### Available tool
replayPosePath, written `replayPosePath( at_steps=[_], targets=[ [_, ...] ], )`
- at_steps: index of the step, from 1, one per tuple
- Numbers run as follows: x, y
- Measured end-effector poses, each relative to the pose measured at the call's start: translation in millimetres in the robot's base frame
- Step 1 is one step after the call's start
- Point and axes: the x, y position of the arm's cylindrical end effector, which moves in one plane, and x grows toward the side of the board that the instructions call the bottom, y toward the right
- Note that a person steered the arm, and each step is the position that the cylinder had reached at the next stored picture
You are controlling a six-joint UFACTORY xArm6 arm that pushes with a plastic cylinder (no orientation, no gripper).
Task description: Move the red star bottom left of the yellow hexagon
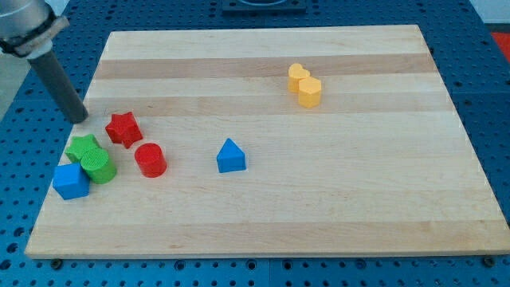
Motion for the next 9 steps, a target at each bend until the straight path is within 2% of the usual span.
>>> replayPosePath(
  at_steps=[1,2,3,5,6,7,8,9],
  targets=[
    [12.4,49.9],
    [12.4,131.0],
    [12.3,160.5],
    [29.5,67.5],
    [57.7,69.4],
    [65.6,130.5],
    [39.7,213.5],
    [21.6,261.8]
  ],
)
